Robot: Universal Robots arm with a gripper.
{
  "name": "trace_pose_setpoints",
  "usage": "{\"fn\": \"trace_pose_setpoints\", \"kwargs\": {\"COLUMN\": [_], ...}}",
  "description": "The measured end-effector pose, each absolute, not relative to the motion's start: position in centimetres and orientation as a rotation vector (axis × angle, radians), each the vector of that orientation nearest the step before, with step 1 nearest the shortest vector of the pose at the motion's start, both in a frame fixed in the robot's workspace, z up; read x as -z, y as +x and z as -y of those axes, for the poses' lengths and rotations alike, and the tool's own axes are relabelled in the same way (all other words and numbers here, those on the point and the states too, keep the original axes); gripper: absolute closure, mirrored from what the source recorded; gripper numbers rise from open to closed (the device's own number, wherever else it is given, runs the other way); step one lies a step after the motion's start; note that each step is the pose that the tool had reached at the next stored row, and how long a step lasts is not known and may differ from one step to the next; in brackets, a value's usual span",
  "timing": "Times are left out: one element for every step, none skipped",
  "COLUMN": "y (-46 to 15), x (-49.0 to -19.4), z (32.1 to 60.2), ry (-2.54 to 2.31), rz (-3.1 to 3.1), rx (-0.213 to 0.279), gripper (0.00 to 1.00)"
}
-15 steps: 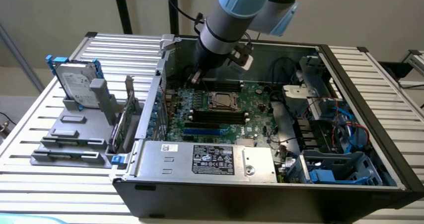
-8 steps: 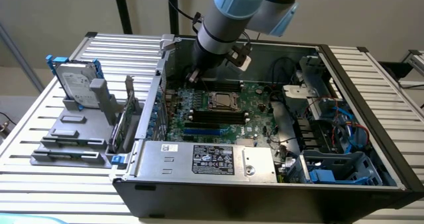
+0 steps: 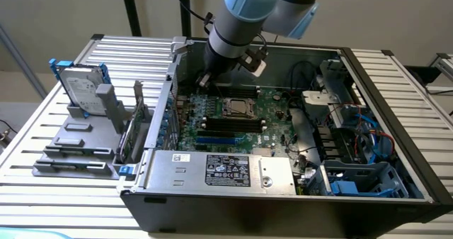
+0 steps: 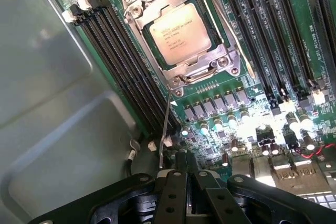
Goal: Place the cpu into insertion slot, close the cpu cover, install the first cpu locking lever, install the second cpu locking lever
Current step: 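Install the first cpu locking lever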
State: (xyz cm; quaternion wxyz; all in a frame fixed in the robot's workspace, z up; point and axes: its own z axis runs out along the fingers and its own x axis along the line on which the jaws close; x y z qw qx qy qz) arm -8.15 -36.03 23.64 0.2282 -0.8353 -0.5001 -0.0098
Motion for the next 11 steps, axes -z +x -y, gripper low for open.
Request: {"fn": "trace_pose_setpoints", "kwargs": {"y": [-8.22, -8.28, -8.34, -8.39, -8.42, -8.44, -8.46, -8.47, -8.49, -8.51, -8.54], "x": [-23.64, -23.64, -23.65, -23.65, -23.65, -23.64, -23.64, -23.64, -23.64, -23.64, -23.64], "z": [36.03, 36.03, 36.03, 36.03, 36.03, 36.03, 36.03, 36.03, 36.03, 36.03, 36.03], "ry": [-2.302, -2.305, -2.309, -2.313, -2.319, -2.324, -2.328, -2.331, -2.333, -2.336, -2.339], "rz": [1.372, 1.365, 1.357, 1.349, 1.339, 1.327, 1.316, 1.306, 1.296, 1.286, 1.278], "rx": [0.028, 0.029, 0.030, 0.032, 0.035, 0.039, 0.043, 0.047, 0.050, 0.053, 0.056], "gripper": [0.89, 0.89, 0.89, 0.89, 0.89, 0.89, 0.89, 0.89, 0.89, 0.89, 0.89]}}
